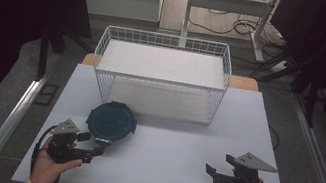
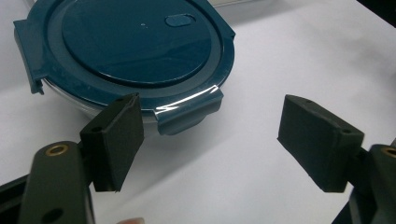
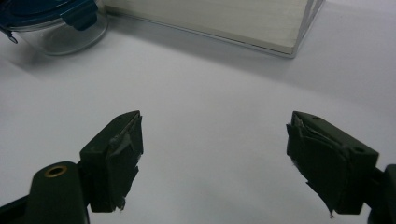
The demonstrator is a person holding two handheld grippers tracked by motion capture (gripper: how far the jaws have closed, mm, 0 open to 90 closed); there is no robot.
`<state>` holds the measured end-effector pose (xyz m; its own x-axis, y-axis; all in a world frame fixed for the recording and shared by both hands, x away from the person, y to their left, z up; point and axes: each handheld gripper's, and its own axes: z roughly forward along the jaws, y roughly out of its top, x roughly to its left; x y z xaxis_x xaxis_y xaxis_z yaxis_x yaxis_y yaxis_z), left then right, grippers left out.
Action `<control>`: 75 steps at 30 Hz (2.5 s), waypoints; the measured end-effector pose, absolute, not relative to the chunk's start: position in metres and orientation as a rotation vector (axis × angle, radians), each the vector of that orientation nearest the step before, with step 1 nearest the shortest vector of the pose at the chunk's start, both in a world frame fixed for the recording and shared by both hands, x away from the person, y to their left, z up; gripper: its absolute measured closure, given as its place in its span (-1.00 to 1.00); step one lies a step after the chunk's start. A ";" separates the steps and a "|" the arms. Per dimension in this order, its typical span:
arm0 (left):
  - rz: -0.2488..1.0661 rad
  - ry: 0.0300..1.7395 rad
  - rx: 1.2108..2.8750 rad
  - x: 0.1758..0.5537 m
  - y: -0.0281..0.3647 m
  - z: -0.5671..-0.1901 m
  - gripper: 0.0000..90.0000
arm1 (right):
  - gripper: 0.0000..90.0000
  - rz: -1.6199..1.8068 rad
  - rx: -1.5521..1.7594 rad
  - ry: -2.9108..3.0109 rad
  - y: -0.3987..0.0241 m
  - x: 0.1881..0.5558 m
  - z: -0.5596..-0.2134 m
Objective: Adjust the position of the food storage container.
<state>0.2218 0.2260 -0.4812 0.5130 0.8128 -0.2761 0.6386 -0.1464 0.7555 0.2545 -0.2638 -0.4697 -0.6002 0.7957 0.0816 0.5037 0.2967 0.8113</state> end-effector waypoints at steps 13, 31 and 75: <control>0.252 1.198 1.861 0.221 0.227 -0.480 -0.51 | -0.54 1.199 1.182 2.213 -0.266 0.254 -0.473; 0.262 1.180 1.861 0.228 0.226 -0.468 -0.49 | -0.51 1.187 1.188 2.251 -0.266 0.257 -0.478; 0.285 1.274 1.874 0.289 0.259 -0.434 -0.17 | -0.50 1.142 1.210 2.269 -0.269 0.259 -0.483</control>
